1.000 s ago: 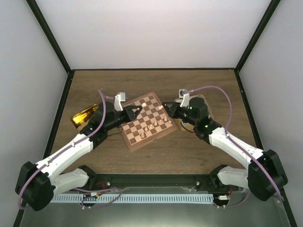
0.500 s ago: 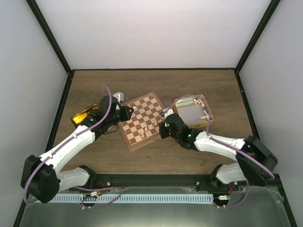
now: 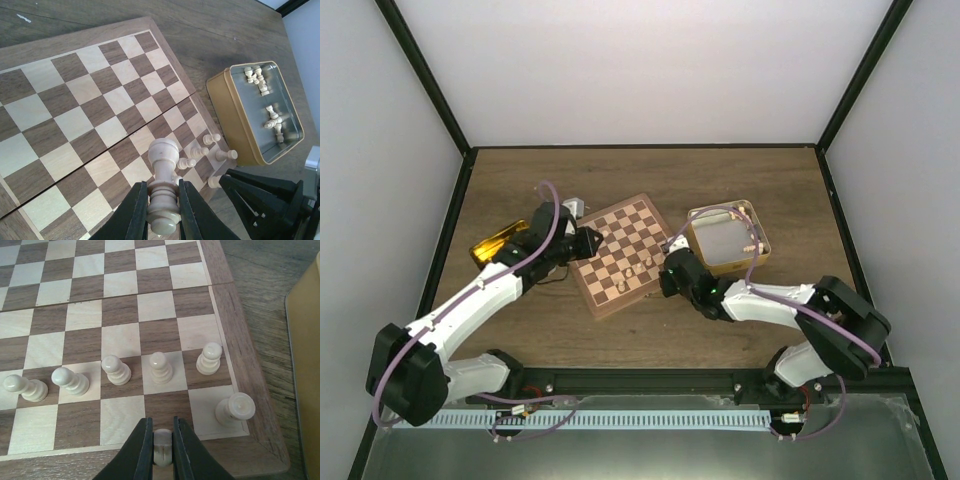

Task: Set up the chess pieces on the board
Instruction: Place the chess piece on the chessboard.

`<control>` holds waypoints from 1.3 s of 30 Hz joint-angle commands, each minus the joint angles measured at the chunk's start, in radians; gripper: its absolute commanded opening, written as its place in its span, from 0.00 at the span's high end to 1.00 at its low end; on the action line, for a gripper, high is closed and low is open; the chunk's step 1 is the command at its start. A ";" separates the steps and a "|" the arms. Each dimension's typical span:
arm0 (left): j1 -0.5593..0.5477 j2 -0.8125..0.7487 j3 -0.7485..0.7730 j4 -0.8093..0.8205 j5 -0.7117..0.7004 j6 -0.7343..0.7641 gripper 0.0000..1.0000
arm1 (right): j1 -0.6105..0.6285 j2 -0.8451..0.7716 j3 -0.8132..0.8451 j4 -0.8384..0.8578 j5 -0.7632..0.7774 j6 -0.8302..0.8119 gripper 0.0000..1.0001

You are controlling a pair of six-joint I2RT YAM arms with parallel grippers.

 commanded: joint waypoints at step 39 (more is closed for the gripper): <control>0.010 0.010 -0.004 0.002 0.038 0.007 0.96 | -0.001 0.083 -0.036 0.217 0.050 -0.011 0.87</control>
